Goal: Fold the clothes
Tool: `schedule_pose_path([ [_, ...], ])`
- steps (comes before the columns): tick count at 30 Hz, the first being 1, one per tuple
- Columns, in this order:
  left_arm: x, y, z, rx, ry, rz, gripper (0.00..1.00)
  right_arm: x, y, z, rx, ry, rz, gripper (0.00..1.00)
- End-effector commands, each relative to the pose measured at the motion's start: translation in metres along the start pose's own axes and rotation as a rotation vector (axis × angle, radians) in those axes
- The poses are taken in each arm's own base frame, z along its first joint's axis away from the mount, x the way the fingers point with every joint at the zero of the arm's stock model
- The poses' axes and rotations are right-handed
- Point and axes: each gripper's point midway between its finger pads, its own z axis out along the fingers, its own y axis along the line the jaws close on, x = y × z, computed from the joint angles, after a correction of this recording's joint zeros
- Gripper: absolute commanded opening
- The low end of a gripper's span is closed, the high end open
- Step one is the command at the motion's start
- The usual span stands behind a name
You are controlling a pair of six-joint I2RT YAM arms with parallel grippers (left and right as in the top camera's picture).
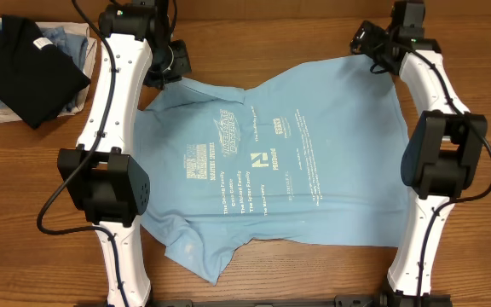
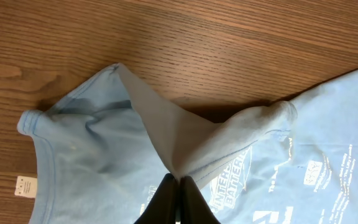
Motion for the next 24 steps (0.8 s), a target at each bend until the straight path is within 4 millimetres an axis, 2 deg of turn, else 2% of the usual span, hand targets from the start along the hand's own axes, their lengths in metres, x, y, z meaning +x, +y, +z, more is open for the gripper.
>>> schedule_pose_path([
  [1, -0.007, -0.001, -0.018, 0.002, -0.046, 0.020, 0.04, -0.016, -0.010, 0.006, 0.048, -0.059, -0.019, 1.00],
  [9, -0.003, 0.001, -0.018, -0.004, -0.030, 0.019, 0.04, -0.013, -0.024, 0.026, 0.094, -0.084, -0.042, 0.99],
  [14, -0.003, 0.001, -0.017, -0.005, -0.028, 0.019, 0.04, -0.002, -0.037, 0.040, 0.136, -0.069, -0.054, 0.90],
  [17, -0.003, 0.001, -0.017, -0.005, -0.029, 0.019, 0.04, -0.002, -0.044, 0.041, 0.171, -0.076, -0.055, 0.85],
  [21, -0.003, 0.001, -0.017, -0.004, -0.028, 0.019, 0.04, -0.004, -0.048, 0.040, 0.197, -0.084, -0.075, 0.74],
  [23, -0.003, 0.001, -0.017, -0.004, -0.028, 0.019, 0.04, -0.003, -0.051, 0.040, 0.211, -0.083, -0.076, 0.52],
  [24, -0.003, 0.001, -0.017, -0.004, -0.028, 0.019, 0.04, -0.003, -0.051, 0.040, 0.212, -0.079, -0.075, 0.48],
])
